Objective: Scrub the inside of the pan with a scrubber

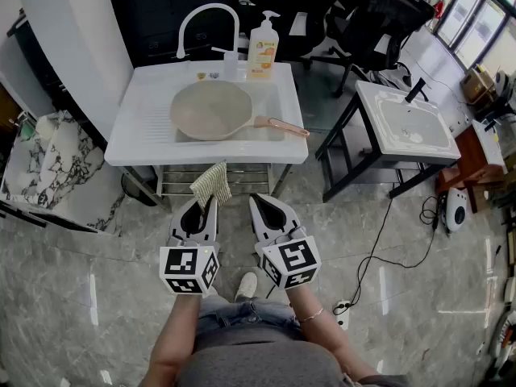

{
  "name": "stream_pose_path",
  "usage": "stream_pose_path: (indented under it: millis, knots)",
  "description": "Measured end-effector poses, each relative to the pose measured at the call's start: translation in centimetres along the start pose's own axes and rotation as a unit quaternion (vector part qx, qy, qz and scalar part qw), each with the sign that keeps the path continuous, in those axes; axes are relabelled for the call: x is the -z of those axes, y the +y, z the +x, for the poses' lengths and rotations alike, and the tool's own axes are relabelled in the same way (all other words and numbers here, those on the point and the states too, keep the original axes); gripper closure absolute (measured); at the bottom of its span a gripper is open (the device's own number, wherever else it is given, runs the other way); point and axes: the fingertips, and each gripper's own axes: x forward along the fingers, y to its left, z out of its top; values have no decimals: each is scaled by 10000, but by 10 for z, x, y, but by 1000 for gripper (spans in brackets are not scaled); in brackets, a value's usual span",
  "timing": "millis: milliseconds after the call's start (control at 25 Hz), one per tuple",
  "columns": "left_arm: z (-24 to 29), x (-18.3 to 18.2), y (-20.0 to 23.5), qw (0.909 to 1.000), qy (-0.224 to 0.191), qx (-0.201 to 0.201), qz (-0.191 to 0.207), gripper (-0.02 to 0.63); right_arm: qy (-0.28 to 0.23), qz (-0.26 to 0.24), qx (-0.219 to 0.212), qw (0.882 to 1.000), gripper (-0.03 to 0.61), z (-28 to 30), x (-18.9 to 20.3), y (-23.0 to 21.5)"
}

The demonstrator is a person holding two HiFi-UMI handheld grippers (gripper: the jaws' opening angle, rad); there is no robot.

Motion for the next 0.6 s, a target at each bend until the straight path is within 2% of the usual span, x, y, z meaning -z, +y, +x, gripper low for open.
stream_pose_path:
  millis: [600]
  knots:
    - [10,6,0,10000,17,-13,-9,551,-17,22,110,9999,568,1,6,-18]
